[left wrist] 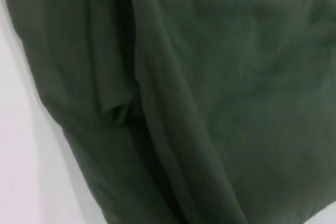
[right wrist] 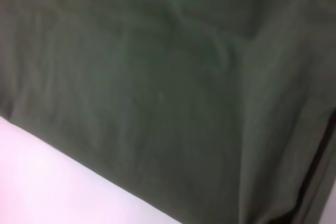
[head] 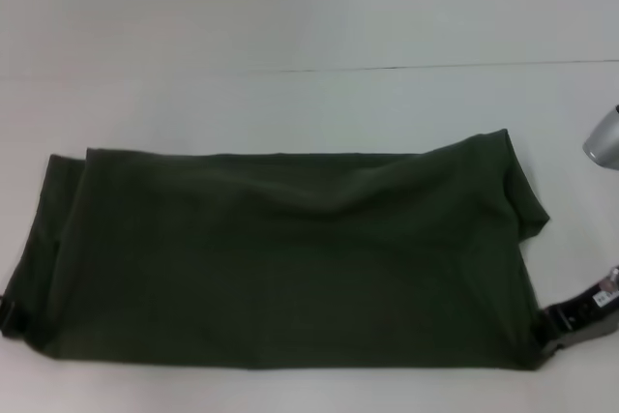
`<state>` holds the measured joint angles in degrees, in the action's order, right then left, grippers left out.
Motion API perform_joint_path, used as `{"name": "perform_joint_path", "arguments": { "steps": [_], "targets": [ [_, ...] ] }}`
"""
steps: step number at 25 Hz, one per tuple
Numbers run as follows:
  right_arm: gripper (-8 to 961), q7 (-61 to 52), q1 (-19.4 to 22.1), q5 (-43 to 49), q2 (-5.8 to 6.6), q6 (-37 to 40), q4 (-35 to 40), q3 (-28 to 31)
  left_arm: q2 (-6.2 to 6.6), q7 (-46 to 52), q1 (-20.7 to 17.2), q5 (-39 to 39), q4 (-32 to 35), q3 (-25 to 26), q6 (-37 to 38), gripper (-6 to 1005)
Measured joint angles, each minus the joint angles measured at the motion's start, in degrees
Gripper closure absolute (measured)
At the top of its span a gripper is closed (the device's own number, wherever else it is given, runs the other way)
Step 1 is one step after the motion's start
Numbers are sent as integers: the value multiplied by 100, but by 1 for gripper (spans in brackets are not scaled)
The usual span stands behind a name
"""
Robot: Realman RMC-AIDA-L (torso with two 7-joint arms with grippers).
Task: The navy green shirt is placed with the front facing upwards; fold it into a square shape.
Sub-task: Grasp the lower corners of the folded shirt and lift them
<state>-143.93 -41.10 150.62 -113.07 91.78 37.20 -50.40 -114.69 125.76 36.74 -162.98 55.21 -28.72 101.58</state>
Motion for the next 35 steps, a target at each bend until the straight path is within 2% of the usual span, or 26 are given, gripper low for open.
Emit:
{"name": "perform_joint_path", "arguments": {
  "steps": [8,21,29,35],
  "targets": [
    [924,135,13,200,21,110,0,4,10,1,-68,-60,161,8,392,1000],
    [907,179,-80,231,-13,344,194,-3,19,17,-41,-63,144,125,302,999],
    [897,-38,-233,748,-59,550,213,-2,26,18,-35,-66,148,141,204,999],
    [670,-34,-257,718,-52,806,510,68,26,18,-37,-67,148,150,103,998]
  ]
}}
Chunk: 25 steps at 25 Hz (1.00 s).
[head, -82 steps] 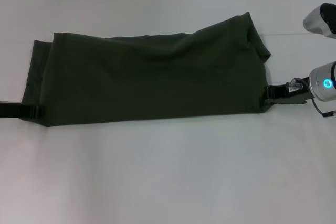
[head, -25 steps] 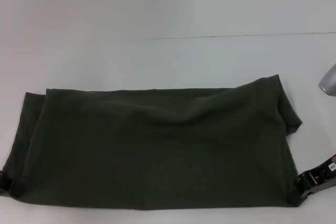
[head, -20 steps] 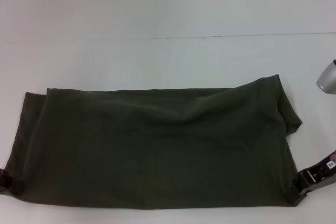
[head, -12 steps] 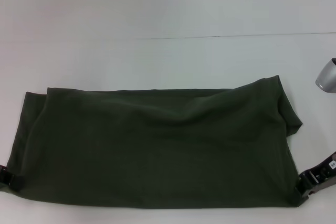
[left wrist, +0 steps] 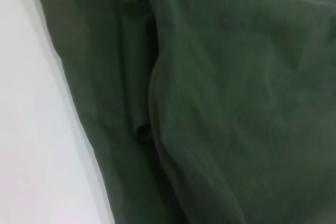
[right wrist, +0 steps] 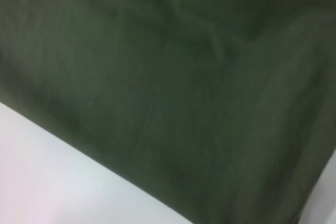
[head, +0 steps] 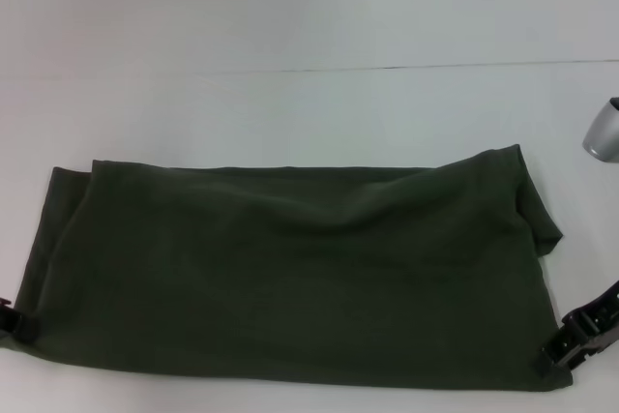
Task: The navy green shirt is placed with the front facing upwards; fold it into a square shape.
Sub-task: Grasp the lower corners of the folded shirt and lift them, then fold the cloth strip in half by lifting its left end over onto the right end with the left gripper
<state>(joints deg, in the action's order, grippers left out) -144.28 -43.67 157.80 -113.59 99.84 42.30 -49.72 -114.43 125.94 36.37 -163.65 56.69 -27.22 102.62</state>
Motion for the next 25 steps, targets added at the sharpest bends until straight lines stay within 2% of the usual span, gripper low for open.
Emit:
{"name": "perform_joint_path", "arguments": {
  "steps": [5,10,16,19,25],
  "targets": [
    [415,-59,-51,17,50,34,75,15,0,28,4,0,9,-1,-39,998],
    [250,-31,-64,8,113,122,239,299,7,77,19,0,82,-9,-50,997],
    [254,195,-14,-8,181,358,466,981,9,271,13,0,100,-69,-91,997],
    [256,258,-4,-10,208,397,504,1130,9,364,-11,-3,121,-81,-94,811],
    [257,398,17,-457,236,486,747,1662,-3,465,-65,49,394,129,-187,547]
  ]
}}
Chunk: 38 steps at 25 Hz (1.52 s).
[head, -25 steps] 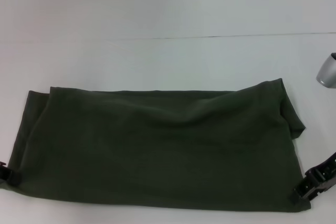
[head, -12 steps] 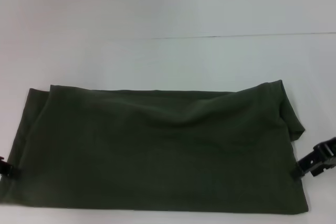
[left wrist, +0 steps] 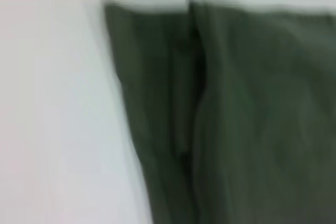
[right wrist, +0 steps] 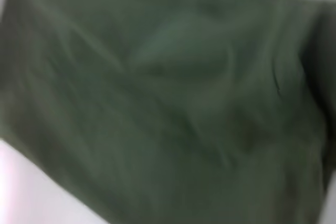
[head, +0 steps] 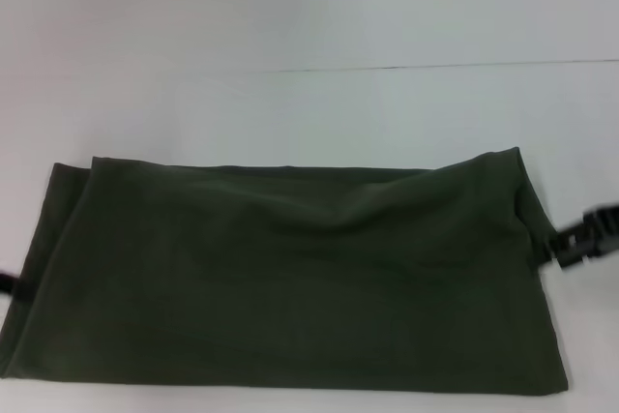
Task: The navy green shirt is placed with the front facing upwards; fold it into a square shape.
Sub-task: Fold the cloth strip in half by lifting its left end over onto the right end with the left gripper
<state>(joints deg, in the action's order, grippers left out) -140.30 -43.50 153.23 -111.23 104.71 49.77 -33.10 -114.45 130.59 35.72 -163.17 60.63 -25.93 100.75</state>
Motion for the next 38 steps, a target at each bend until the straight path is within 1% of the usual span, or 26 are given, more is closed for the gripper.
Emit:
{"name": "perform_joint_path", "arguments": {
  "steps": [1,2,3,5,10,15,16,19,22,28,31,35,38],
  "targets": [
    [258,-2,21,-201,12,-11,58,57,-61,-73,-61,345,262,406,-141,512],
    [258,-24,38,-353,24,-49,98,89,-61,-73,-61,345,262,406,-141,477],
    [259,-51,49,-481,34,-100,125,109,-92,-168,-122,704,340,630,-207,442],
    [261,-155,48,-600,48,-315,171,139,-120,-367,-249,1445,297,839,-254,385],
    [265,-546,-122,-742,37,-769,538,140,-199,-950,-563,3056,-200,958,-353,274],
    [264,-717,-376,-910,-30,-1013,573,153,-248,-1484,-699,4004,-847,986,-453,164],
    [264,-747,-403,-988,-39,-1066,547,158,-256,-1611,-720,4168,-1008,988,-495,164],
    [264,-857,-444,-1199,-23,-1085,455,117,-266,-1882,-743,4419,-1281,985,-533,165],
    [264,-893,-425,-1216,-8,-987,275,13,-274,-2001,-758,4468,-1426,982,-548,165],
    [264,-612,-378,-1200,33,-1332,-816,-176,-283,-2142,-767,4482,-1588,981,-668,166],
    [264,-505,-330,-1187,-19,-1743,-1111,-187,-286,-2188,-753,4485,-1658,980,-726,166],
    [264,-477,-236,-1184,-151,-2368,-1208,-283,-304,-2262,-732,4489,-1723,931,-830,167],
    [264,-480,-212,-1181,-200,-2749,-1336,-408,-305,-2270,-729,4491,-1726,931,-840,167]
  ]
}}
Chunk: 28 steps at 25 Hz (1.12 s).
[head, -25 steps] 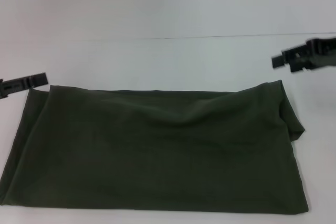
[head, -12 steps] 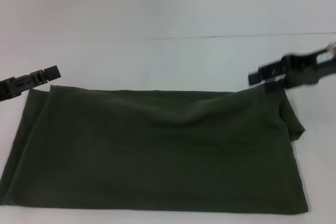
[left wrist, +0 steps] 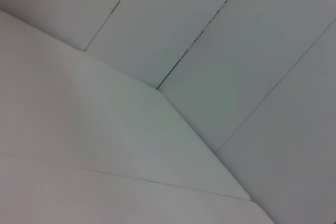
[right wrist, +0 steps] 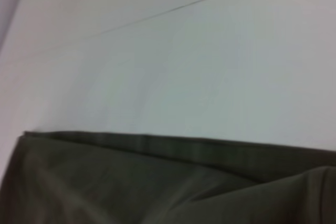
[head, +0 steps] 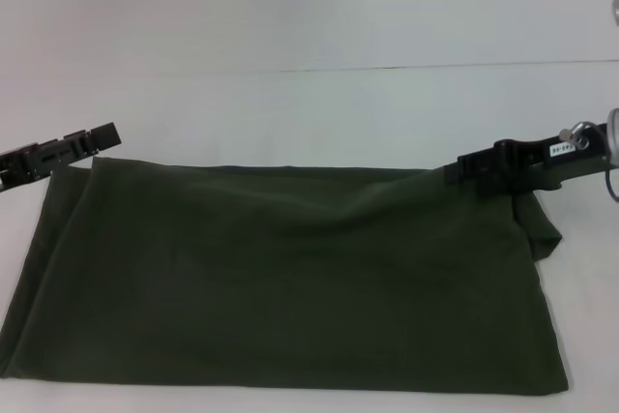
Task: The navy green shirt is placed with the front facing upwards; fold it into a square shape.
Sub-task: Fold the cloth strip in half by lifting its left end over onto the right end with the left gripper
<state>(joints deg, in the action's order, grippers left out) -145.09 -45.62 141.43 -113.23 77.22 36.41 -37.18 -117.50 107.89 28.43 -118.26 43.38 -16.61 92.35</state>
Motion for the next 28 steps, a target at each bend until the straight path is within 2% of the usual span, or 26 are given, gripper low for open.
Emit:
{"name": "perform_joint_path", "arguments": {
  "steps": [8,13,19,26,28],
  "targets": [
    [264,-55,8,4,-35,-674,-305,-289,-21,-49,-6,5,-46,0,-64,168],
    [264,-40,25,3,-91,-853,-312,-304,-34,-70,-13,5,-56,0,-71,168],
    [264,-5,52,-36,-93,-932,-295,-252,-35,-73,-13,5,-58,0,-78,168],
    [264,27,146,-214,-61,-844,-241,-219,-36,-71,-13,4,-58,0,-109,168],
    [264,197,319,-787,23,-539,-163,-154,-26,-34,-12,-10,-58,-1,-102,167]
  ]
}}
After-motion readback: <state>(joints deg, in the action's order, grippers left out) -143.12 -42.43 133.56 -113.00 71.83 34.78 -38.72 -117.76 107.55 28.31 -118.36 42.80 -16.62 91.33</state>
